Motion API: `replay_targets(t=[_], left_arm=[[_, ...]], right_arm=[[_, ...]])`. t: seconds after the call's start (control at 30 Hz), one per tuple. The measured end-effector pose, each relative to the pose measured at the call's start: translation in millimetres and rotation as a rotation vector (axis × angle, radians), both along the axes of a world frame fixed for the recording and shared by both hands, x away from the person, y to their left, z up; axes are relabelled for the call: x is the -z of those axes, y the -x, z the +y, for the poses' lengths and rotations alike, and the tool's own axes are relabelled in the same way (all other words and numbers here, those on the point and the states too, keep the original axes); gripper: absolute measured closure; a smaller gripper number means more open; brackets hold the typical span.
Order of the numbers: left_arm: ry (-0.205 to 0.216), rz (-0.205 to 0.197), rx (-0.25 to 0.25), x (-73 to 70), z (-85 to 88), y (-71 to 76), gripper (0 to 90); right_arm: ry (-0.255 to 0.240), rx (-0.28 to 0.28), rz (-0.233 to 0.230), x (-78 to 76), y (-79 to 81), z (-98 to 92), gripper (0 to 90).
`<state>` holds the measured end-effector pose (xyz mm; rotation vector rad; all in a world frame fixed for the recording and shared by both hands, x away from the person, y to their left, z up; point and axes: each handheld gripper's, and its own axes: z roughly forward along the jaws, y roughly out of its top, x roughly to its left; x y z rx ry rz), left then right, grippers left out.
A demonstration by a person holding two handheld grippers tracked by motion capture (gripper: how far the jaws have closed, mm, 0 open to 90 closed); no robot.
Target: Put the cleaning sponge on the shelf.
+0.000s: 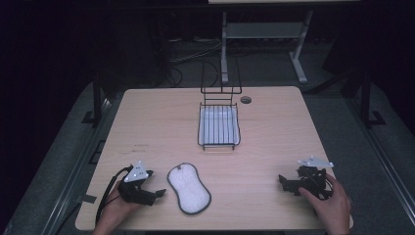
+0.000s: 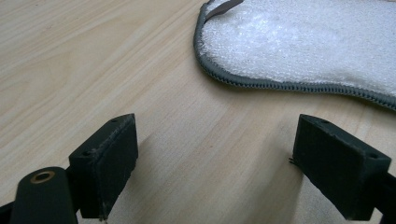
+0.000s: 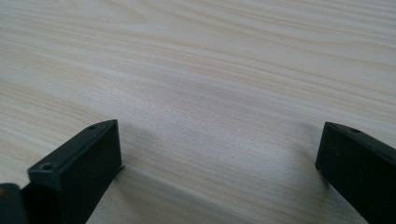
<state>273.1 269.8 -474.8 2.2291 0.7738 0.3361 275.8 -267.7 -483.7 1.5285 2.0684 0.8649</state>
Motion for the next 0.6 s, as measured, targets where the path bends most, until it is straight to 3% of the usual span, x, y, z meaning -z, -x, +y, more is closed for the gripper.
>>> replay_targets(t=[0.53,0.6], left_arm=[[0.003,0.002,-0.016,-0.4,-0.4,1.9,14.2],[0.004,0.011,-0.017,-2.4,-0.6,3.2,17.3]], right_arm=[[0.001,0.003,0.001,0.0,-0.6,0.4,0.0],[0.000,0.004,0.001,0.0,-0.5,0.4,0.0]])
